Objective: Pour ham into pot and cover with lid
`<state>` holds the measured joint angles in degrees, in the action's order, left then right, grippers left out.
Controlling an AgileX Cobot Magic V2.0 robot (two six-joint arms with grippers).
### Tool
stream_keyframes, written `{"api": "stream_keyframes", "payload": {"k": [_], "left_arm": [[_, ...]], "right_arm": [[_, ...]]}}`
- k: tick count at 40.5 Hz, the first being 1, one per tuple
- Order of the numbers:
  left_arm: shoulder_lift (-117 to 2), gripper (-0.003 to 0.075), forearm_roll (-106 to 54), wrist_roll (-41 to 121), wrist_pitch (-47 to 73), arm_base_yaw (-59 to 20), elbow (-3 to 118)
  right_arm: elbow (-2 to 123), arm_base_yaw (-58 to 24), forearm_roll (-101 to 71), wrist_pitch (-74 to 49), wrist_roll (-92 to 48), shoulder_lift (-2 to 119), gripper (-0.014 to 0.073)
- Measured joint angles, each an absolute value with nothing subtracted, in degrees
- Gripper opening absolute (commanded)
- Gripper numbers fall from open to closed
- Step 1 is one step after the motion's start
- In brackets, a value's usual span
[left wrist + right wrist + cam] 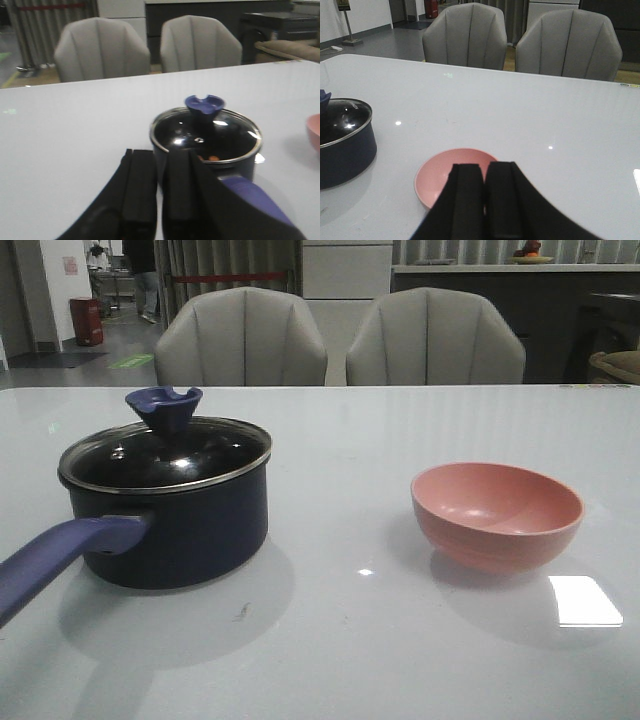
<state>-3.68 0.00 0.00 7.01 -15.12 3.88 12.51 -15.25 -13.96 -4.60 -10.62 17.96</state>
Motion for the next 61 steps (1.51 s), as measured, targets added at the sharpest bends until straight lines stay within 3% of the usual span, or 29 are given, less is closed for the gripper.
{"api": "stream_keyframes", "payload": {"k": [12, 61], "left_arm": [[-1.9, 0.0132, 1.5, 0.0, -1.3, -5.3, -0.2], [-0.2, 0.0132, 2.5, 0.0, -1.4, -4.9, -0.2]], "right_arm": [[12.5, -15.2, -14.0, -4.6, -10.6, 18.0, 0.0147], [12.5, -15.2, -14.0, -4.6, -10.6, 18.0, 0.0147]]}}
